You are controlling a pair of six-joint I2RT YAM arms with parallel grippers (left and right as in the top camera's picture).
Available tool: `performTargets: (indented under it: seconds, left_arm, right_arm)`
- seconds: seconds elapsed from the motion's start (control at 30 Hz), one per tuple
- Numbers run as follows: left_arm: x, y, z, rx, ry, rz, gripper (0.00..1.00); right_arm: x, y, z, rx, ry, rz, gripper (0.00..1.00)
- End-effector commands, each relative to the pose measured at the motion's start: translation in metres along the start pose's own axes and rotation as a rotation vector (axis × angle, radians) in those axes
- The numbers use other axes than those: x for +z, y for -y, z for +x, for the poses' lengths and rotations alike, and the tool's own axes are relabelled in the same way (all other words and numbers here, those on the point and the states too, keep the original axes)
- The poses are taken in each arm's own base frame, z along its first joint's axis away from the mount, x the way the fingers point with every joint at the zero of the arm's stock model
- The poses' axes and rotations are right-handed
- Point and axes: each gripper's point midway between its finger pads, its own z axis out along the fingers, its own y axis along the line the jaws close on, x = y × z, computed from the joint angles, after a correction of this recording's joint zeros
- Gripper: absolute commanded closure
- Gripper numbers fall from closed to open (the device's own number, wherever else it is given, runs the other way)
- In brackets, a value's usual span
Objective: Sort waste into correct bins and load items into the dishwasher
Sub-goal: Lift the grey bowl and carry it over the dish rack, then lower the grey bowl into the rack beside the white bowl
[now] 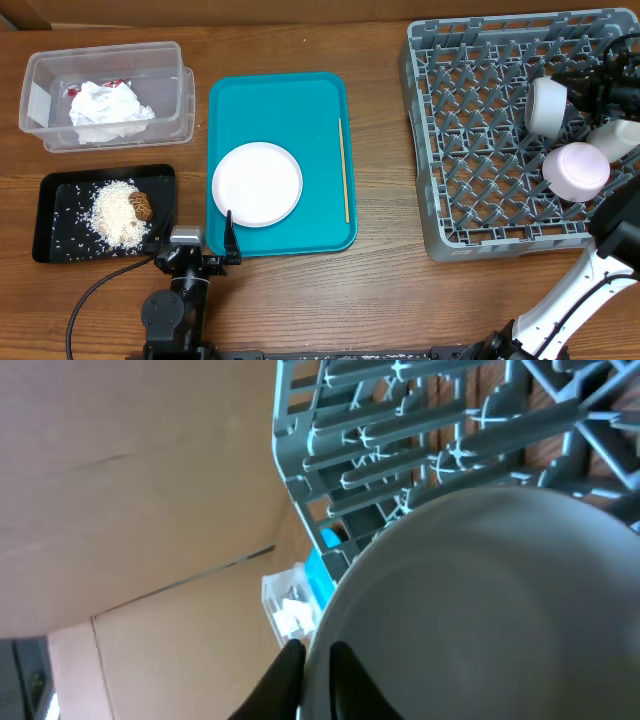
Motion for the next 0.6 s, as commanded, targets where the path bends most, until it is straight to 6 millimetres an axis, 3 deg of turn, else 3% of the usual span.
performTargets:
  seconds: [0.0,0.13,0.2,0.37,0.47,0.57]
  left_arm:
    - [0.0,-0.003,0.0,-0.006,0.009,-0.016,0.0]
    - [0.0,-0.003,0.0,-0.006,0.009,-0.016,0.0]
    - [0.0,-0.003,0.0,-0.006,0.009,-0.016,0.0]
    - [0.0,-0.003,0.0,-0.006,0.009,-0.016,0.0]
    - [0.0,-0.003,0.0,-0.006,0.009,-0.016,0.0]
    - [0.0,-0.003,0.0,-0.006,0.009,-0.016,0.0]
  right_arm:
    - [-0.005,0.024,-0.005,0.027,0.034,0.109,0.87]
    - [-0.011,0.022,-0.005,0.067,0.034,0.081,0.91]
    - [-0.011,0.002,0.003,0.052,-0.009,-0.04,0.96]
    - [-0.016,-0.055,0.021,0.003,-0.107,-0.361,0.96]
    - [-0.004,-0.06,0.028,-0.034,-0.133,-0.359,0.96]
    - [0.017,-0.052,0.032,-0.067,-0.141,-0.262,0.96]
